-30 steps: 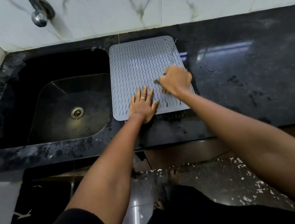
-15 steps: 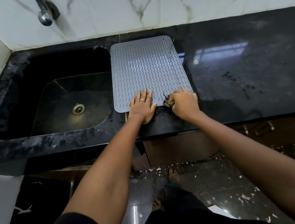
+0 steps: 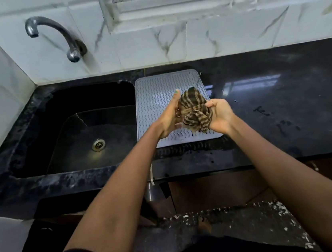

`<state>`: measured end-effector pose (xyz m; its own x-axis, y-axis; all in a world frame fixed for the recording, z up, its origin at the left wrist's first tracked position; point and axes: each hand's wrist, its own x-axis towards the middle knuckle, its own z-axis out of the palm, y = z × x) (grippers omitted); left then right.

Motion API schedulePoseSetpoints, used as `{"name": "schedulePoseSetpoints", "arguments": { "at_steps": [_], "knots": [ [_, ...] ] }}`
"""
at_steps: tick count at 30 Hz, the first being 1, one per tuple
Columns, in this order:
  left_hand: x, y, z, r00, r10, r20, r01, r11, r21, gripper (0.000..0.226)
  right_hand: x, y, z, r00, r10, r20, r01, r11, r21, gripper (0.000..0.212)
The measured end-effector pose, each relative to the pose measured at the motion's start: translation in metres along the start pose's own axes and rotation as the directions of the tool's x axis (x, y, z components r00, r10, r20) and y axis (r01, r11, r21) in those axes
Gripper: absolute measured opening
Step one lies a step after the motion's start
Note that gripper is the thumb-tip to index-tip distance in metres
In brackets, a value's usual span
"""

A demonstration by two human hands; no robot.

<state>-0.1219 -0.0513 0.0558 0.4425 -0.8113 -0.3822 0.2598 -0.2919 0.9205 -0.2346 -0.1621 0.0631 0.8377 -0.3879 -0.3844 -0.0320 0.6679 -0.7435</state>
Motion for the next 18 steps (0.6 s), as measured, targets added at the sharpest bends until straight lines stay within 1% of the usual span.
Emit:
{"name": "schedulePoseSetpoints", "arguments": {
  "at_steps": [1,3,4,6,7,9,11,13,14,16,18],
  "knots": [
    [0.001,0.005,0.002,1.000,0.007,-0.023,-0.007,1.000,0.005,0.062,0.001,-0.001,0.002,1.000,0.008,0.001,-0.008,1.000,-0.002,0.053],
    [0.005,0.011,0.001,0.993,0.012,-0.115,-0.010,1.000,0.020,0.047,0.004,-0.003,0.002,1.000,0.011,0.009,-0.011,1.000,0.004,0.041],
    [0.006,0.011,-0.001,0.988,0.019,-0.155,-0.016,1.000,0.023,0.039,0.006,-0.004,0.000,1.000,0.003,0.016,-0.003,1.000,-0.007,0.038],
    [0.010,0.013,-0.005,0.978,0.066,-0.199,-0.060,0.998,0.033,0.027,0.009,-0.008,0.000,0.999,-0.015,0.029,0.016,0.999,-0.047,0.034],
    [0.011,0.014,-0.005,0.970,0.108,-0.218,-0.097,0.994,0.058,0.025,0.010,-0.009,0.002,0.999,-0.026,0.035,0.029,0.997,-0.073,0.031],
    [0.014,0.017,-0.005,0.944,0.212,-0.254,-0.193,0.976,0.098,0.026,0.014,-0.008,0.009,0.995,-0.094,0.027,0.096,0.987,-0.128,0.020],
    [0.016,0.022,-0.003,0.915,0.303,-0.266,-0.281,0.952,0.118,0.024,0.020,-0.007,0.016,0.973,-0.229,-0.044,0.212,0.947,-0.243,0.005],
    [0.018,0.027,-0.004,0.883,0.370,-0.289,-0.333,0.927,0.171,0.022,0.023,-0.009,0.020,0.934,-0.344,-0.092,0.273,0.858,-0.434,0.012],
    [0.019,0.028,-0.005,0.868,0.391,-0.306,-0.339,0.917,0.212,0.021,0.023,-0.011,0.020,0.922,-0.376,-0.090,0.287,0.822,-0.493,0.014],
    [0.020,0.032,-0.007,0.855,0.413,-0.313,-0.331,0.900,0.283,0.020,0.025,-0.015,0.017,0.916,-0.392,-0.087,0.292,0.798,-0.528,0.014],
    [0.020,0.038,-0.010,0.881,0.403,-0.249,-0.328,0.898,0.295,0.022,0.026,-0.016,0.014,0.923,-0.369,-0.113,0.269,0.825,-0.497,0.013]
  ]
}}
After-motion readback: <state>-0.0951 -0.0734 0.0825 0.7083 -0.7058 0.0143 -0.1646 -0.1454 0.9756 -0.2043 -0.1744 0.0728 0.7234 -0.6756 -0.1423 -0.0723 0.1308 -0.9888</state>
